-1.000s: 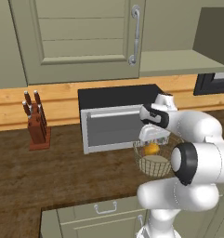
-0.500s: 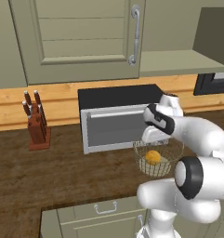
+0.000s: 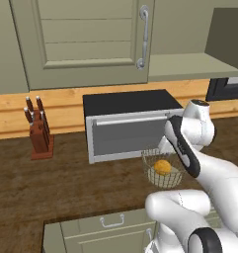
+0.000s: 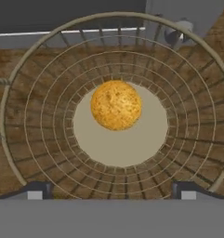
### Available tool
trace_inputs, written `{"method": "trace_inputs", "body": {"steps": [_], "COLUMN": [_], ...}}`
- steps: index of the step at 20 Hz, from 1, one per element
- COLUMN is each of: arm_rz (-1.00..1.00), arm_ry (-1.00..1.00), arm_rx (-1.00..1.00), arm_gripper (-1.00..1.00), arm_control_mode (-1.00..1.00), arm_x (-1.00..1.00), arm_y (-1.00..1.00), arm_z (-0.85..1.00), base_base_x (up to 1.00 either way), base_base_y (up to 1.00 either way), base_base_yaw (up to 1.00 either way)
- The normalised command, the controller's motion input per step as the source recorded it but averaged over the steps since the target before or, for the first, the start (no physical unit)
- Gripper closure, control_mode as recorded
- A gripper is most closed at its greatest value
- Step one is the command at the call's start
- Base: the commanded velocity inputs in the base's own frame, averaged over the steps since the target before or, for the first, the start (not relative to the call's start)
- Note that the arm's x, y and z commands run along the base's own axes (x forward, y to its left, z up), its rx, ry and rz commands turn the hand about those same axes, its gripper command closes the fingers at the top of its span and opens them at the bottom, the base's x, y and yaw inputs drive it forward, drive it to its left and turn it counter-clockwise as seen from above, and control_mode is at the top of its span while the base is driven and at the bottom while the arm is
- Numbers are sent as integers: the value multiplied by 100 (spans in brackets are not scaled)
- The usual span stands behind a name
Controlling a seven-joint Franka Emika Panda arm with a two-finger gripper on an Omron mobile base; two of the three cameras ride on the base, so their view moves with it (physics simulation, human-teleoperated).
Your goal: Open the cabinet, pick up the bread from the cabinet and place it in the basket. Then move the basket to the dining counter.
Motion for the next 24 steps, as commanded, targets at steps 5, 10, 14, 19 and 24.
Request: {"method": "trace_inputs", "body": {"steps": [5, 10, 14, 19, 24], "arm_rz": [-51, -35, -18, -6, 0], "arm_ry": [2, 28, 14, 1, 0], "arm_rx": [-3, 7, 14, 3, 0], "arm_gripper": [-100, -100, -100, -100, -100], "arm_control_mode": [-100, -100, -100, -100, -100], "arm_x": [-39, 1, 1, 10, 5], "arm_y": [-35, -36, -31, 0, 0], "arm_z": [20, -20, -4, -12, -29], "base_base_x": [0, 0, 0, 0, 0], "base_base_y": [0, 0, 0, 0, 0], "base_base_yaw": [0, 0, 0, 0, 0]}}
